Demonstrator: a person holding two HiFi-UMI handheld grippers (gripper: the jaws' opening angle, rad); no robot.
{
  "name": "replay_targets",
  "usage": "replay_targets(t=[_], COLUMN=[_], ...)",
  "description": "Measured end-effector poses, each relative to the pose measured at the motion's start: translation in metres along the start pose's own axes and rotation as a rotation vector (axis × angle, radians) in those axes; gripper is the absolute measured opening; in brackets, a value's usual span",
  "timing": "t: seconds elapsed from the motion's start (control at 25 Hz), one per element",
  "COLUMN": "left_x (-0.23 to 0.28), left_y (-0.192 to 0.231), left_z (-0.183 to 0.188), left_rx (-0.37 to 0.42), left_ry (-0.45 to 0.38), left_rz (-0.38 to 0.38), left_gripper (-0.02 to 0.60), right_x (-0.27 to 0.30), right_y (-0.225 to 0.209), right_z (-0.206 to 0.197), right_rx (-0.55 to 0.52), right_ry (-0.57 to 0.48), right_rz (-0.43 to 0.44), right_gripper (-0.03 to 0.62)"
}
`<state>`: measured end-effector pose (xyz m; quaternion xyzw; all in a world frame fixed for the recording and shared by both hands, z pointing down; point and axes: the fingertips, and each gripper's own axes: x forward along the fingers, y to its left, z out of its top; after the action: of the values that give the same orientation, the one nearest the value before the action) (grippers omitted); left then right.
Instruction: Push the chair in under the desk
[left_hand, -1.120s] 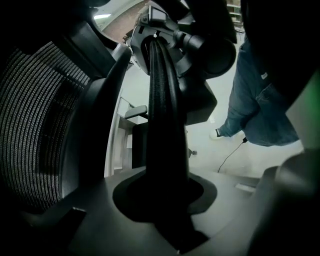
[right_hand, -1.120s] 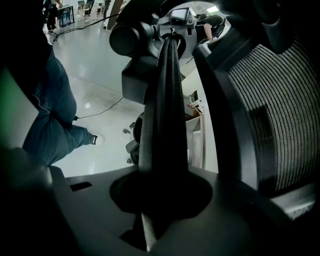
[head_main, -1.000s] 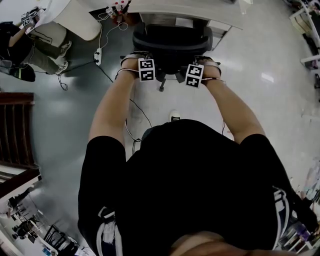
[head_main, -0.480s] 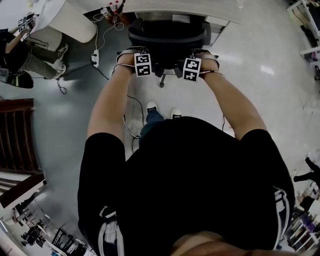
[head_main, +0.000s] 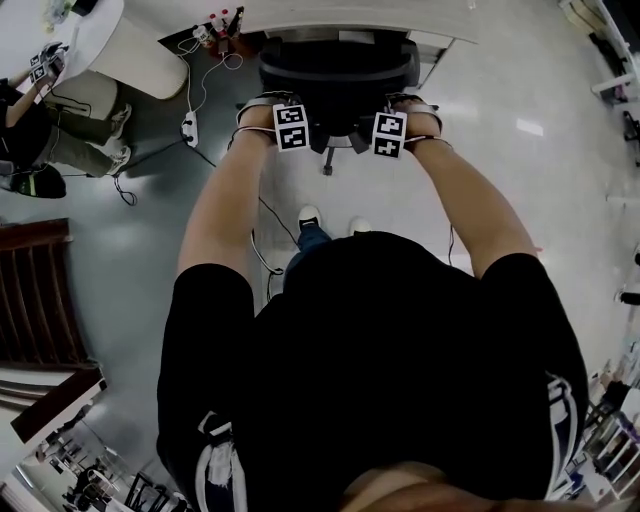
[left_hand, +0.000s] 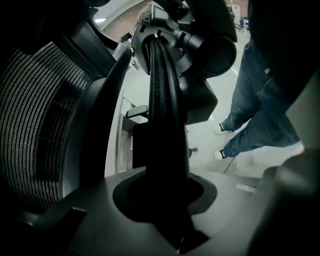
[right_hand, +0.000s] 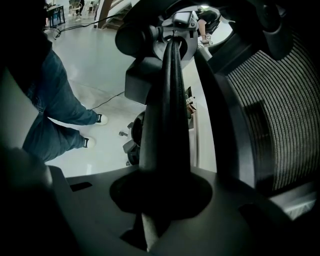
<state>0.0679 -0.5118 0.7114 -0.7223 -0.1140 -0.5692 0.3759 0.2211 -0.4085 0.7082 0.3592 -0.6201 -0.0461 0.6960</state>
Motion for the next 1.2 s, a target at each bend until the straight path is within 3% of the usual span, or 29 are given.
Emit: replay_targets(t=[1.2], left_x=[0.017], left_y=[0.048], left_z=[-0.017], left_rx=[0.03], left_ry=[-0.01], left_rz=[0.036], left_gripper=[0.095], right_x=[0.028], right_y=[-0.045], right_z=[0.003], right_rx=[0.013], right_ry=[0.007], right_rz=[-0.054], right_gripper=[0.077])
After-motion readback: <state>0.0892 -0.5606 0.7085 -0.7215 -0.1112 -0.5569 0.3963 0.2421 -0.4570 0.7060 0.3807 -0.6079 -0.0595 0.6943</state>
